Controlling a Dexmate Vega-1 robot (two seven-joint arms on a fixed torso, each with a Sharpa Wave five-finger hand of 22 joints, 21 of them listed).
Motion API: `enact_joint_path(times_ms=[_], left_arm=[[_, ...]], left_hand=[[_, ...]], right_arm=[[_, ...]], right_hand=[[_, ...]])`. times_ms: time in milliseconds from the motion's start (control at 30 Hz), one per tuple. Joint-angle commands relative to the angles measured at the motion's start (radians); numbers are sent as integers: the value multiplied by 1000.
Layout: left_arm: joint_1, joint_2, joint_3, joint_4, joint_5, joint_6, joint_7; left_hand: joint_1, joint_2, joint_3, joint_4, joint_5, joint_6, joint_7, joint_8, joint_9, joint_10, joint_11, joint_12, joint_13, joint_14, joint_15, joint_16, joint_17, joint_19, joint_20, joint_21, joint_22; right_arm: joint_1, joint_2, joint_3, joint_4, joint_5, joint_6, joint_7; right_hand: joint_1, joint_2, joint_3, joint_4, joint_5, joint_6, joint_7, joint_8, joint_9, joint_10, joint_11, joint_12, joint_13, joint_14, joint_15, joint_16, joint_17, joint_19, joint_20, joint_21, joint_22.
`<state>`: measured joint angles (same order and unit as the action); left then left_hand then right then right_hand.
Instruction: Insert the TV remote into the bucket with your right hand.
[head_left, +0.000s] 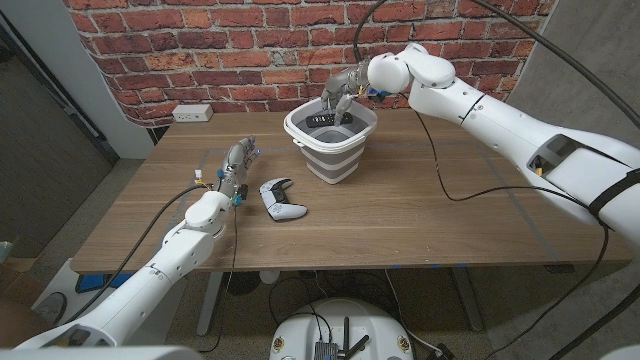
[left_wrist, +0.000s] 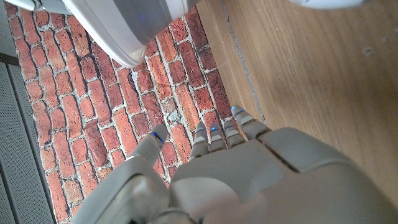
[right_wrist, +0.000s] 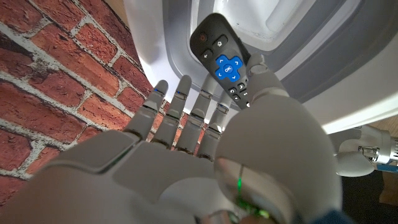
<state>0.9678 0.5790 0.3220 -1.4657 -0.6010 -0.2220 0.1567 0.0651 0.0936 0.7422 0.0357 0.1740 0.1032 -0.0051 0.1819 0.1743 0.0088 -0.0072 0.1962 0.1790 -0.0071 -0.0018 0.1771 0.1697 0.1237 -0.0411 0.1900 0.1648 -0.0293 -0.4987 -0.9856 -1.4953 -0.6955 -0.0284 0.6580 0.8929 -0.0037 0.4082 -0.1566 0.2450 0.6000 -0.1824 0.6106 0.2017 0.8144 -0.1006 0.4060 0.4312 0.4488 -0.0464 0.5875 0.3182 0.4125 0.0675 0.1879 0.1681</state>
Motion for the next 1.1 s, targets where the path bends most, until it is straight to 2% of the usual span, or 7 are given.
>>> enact_joint_path(times_ms=[33,400,767,900,1100], left_arm=[[-6,-5,1,11,-5,1,-4],[-5,-2,-2,12,-7,2,-3],[4,3,-4,2,-9,7,0],[9,5,-6,-5,-10,9,4],[16,4,-7,-6,-14,3,0]], left_hand=[[5,87,1,-3,0,8,-1,2,5,0,-3,1,4,0,0,2,2,4,-30,2,6],[6,87,1,-3,0,8,-1,2,5,-1,-3,1,4,0,0,3,2,4,-31,2,6],[6,87,1,-3,0,8,0,2,5,1,-1,2,4,0,1,3,2,5,-33,2,6],[6,87,1,-2,0,9,-1,3,6,1,-1,2,4,1,0,3,2,5,-34,2,6],[6,87,1,-2,0,9,0,3,6,1,-1,2,4,1,0,3,2,4,-34,2,6]], right_arm=[[-5,27,-46,55,-34,19,-33],[-15,43,-72,89,-49,36,-50],[-27,47,-87,91,-69,30,-56],[-38,37,-90,64,-93,14,-60],[-43,34,-94,48,-113,-7,-35]], right_hand=[[-58,52,-5,0,10,47,-39,0,3,102,-106,-6,3,-1,-148,-6,3,4,-5,-2,0],[-61,54,-7,0,11,52,-39,-4,3,85,-106,-19,3,1,-149,-4,4,15,-14,3,1],[-59,56,-9,-3,13,52,-36,-7,3,79,-107,-22,8,13,-152,2,8,18,-22,4,1],[-53,23,-21,-15,8,42,-33,-16,2,56,-107,-39,4,4,-150,-2,9,15,-17,3,1],[-50,-8,-34,-13,-4,-6,-15,-42,2,11,-97,-67,0,-28,-142,-15,10,-12,-1,-4,1]])
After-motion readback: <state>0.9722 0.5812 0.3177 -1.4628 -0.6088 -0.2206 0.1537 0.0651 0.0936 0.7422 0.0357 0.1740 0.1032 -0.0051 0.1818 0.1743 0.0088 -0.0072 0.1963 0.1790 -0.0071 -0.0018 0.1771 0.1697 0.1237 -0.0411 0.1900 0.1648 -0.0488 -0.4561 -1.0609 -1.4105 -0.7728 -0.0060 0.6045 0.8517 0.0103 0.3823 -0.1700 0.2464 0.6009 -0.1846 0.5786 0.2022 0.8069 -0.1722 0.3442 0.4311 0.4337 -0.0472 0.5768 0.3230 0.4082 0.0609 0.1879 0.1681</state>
